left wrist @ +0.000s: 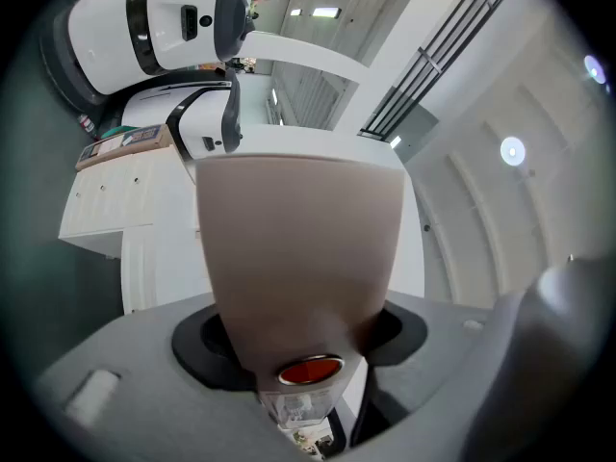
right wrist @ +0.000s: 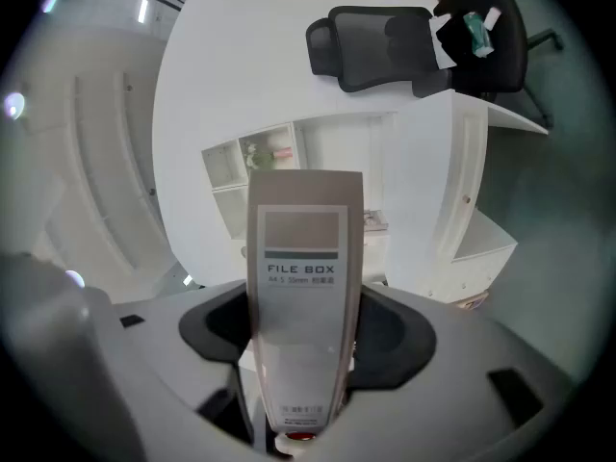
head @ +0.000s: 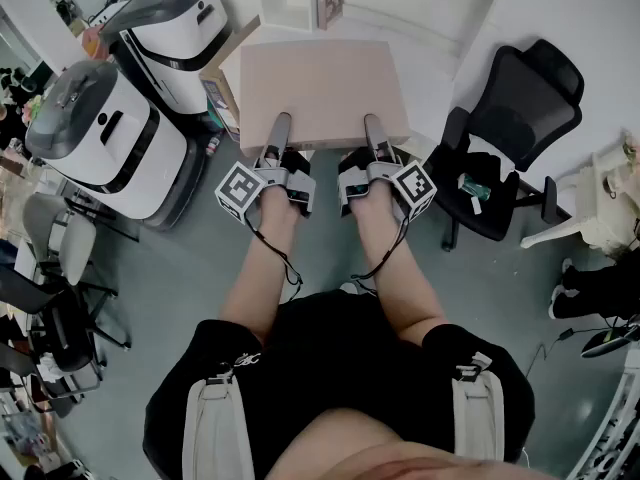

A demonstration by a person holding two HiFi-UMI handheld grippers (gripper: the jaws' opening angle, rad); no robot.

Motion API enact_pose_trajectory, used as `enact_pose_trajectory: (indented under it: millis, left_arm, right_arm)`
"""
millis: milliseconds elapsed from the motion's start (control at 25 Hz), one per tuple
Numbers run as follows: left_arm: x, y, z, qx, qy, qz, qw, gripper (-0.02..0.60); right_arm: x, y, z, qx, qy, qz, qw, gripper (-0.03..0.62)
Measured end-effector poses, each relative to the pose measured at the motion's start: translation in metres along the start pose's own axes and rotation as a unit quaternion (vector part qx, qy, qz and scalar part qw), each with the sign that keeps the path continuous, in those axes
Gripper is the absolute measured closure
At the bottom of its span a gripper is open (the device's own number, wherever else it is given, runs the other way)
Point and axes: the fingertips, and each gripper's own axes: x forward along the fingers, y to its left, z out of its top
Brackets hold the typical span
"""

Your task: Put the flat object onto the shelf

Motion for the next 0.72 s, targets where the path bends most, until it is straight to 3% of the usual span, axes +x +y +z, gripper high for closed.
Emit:
enact_pose_trajectory:
  millis: [720]
  left_arm:
    - [0.01,0.01,-0.007,-0.004,-0.015,0.01,0.9998,0.294]
  right_arm:
    - [0.006,-0.004,0.012,-0.002,0.011,0.002,1.0,0.316]
